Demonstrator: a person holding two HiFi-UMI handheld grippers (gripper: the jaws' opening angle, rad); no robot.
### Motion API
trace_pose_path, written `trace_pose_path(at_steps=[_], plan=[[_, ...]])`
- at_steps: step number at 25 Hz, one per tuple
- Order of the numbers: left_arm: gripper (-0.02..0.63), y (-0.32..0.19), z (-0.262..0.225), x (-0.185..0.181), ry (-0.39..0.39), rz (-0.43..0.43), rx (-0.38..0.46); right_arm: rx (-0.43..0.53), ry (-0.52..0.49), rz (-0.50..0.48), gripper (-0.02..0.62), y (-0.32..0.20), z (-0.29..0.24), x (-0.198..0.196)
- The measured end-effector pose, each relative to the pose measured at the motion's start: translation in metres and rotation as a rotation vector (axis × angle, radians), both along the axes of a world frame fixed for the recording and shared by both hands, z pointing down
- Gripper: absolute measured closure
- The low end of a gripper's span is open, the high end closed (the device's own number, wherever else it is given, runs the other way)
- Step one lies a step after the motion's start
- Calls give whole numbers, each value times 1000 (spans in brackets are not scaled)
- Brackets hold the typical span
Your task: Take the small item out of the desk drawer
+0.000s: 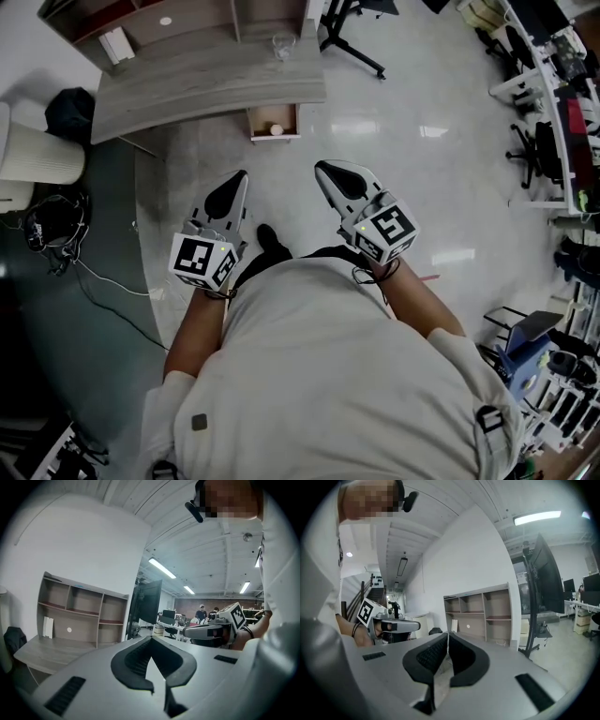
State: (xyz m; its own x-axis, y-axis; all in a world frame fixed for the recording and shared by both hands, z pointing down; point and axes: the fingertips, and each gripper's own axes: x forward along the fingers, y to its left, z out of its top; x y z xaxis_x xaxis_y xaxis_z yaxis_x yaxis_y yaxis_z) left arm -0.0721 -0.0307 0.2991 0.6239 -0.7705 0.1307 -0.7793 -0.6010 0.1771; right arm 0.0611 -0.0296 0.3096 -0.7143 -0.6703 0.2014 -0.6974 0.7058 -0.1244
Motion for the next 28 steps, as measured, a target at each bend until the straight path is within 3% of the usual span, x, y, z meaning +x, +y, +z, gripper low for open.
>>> trace_pose_path(at_steps=[7,13,18,21,28], plan=[[591,-48,19,-11,0,13,-40,-84,36,35,569,-56,35,-9],[591,-88,34,-3,-23,-16,-68,-128,55,-3,569,-108,77,-3],[591,-135,64,2,-71,-47,-109,-256,54,-33,560,-168,137,-5],[591,-163,95,3,-84,-72,-164,-338,51,-35,522,-198,177,-9],[591,-206,152,9,-96,-76,-239,-456,95,-79,485,-238,245,-17]])
